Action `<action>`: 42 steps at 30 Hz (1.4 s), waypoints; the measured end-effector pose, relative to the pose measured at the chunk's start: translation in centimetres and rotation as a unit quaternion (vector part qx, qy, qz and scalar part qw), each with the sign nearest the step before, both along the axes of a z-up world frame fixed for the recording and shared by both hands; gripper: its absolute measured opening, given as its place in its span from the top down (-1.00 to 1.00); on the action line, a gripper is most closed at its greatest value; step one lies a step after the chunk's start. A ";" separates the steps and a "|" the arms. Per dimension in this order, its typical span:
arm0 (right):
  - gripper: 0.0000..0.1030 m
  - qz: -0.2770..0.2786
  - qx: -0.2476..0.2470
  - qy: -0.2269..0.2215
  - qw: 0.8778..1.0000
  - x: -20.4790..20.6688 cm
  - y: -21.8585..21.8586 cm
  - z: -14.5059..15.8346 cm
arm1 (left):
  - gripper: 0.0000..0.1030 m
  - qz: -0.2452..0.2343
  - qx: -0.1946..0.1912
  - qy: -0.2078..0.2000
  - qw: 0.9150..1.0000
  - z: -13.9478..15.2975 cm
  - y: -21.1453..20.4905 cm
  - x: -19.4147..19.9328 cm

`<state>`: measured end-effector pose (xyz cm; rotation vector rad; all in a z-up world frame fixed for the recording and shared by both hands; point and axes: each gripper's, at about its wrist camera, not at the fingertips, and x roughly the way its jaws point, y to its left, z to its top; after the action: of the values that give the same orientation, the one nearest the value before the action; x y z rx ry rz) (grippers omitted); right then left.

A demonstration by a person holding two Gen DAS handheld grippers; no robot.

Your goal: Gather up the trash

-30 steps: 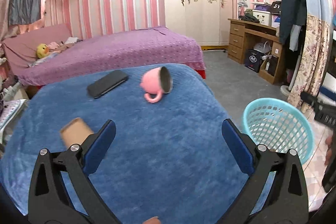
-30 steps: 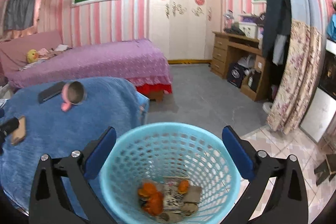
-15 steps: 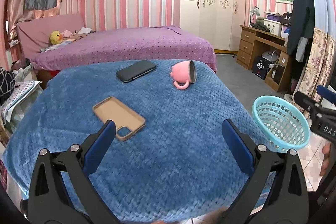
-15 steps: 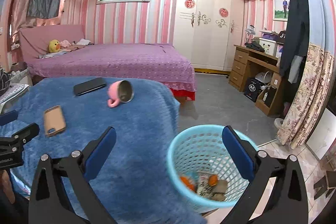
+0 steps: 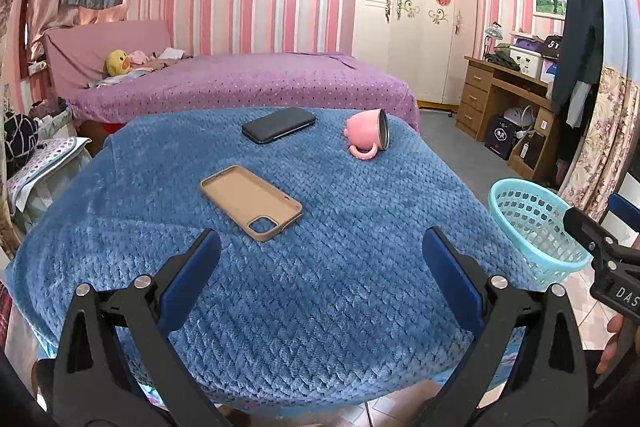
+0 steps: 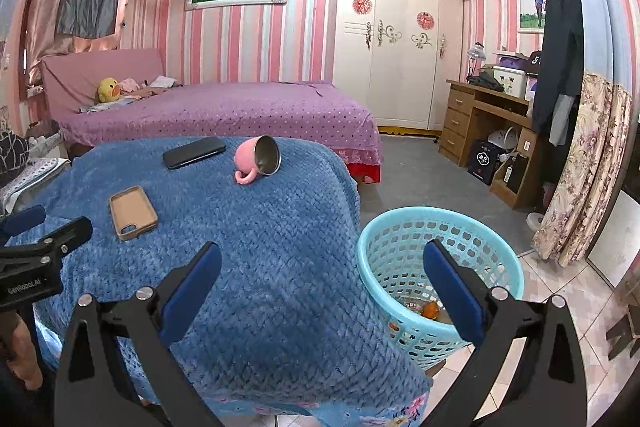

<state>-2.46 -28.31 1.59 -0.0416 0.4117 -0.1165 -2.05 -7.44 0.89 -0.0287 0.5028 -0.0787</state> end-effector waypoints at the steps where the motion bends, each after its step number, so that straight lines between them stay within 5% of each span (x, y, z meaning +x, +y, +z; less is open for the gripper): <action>1: -0.91 0.000 -0.001 0.001 1.000 0.0 0.0 0.0 | -0.89 -0.002 0.000 -0.003 1.000 0.1 -0.1 -0.2; 42: -0.91 0.000 -0.013 -0.009 1.000 -0.2 1.3 0.6 | -0.89 -0.003 0.001 -0.034 0.999 0.8 0.4 -1.2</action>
<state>-2.62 -27.03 2.19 -0.0670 0.3926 -0.1222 -3.25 -7.01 1.73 -0.0221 0.4354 -0.0856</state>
